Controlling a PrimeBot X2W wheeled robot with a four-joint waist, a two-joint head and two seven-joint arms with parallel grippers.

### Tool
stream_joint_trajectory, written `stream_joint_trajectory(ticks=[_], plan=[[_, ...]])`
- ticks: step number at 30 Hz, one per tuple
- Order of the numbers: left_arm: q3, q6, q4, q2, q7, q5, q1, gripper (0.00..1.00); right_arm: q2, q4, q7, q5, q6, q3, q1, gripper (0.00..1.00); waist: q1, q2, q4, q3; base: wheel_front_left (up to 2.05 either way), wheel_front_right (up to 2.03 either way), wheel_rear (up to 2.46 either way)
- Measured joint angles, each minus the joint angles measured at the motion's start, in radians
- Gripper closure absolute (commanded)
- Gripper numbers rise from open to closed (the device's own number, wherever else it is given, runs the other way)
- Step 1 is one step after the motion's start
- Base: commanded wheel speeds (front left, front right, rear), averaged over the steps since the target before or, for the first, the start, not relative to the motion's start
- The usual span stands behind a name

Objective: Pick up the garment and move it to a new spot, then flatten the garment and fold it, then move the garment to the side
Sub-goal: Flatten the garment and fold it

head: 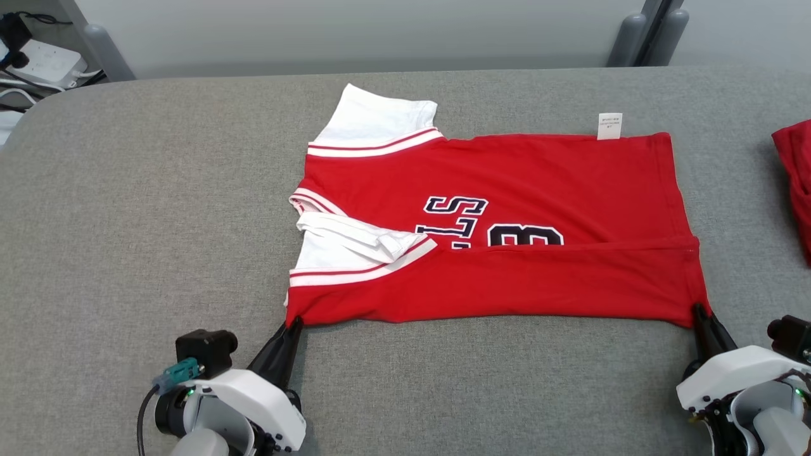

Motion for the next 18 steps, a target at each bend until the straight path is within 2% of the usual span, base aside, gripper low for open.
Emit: stream_joint_trajectory(ticks=[6, 15, 18], plan=[[-0.011, 0.014, -0.102, 0.030, 0.012, -0.002, 0.085, 1.00, -0.008, -0.048, 0.000, 0.001, 0.000, 0.000, 0.052, 1.00, 0.0000, 0.0000, -0.010, -0.009, 0.00, 0.00, 0.00], [-0.032, 0.098, -0.377, 0.081, 0.098, 0.006, 0.245, 1.00, -0.054, -0.119, 0.000, 0.001, 0.000, 0.004, 0.125, 1.00, 0.0000, 0.0000, 0.012, -0.007, 0.00, 0.00, 0.00], [-0.048, 0.128, -0.471, 0.091, 0.152, 0.006, 0.296, 1.00, -0.088, -0.140, 0.000, 0.017, 0.000, 0.026, 0.168, 1.00, 0.0000, 0.0000, 0.032, -0.010, 0.00, 0.00, 0.00]])
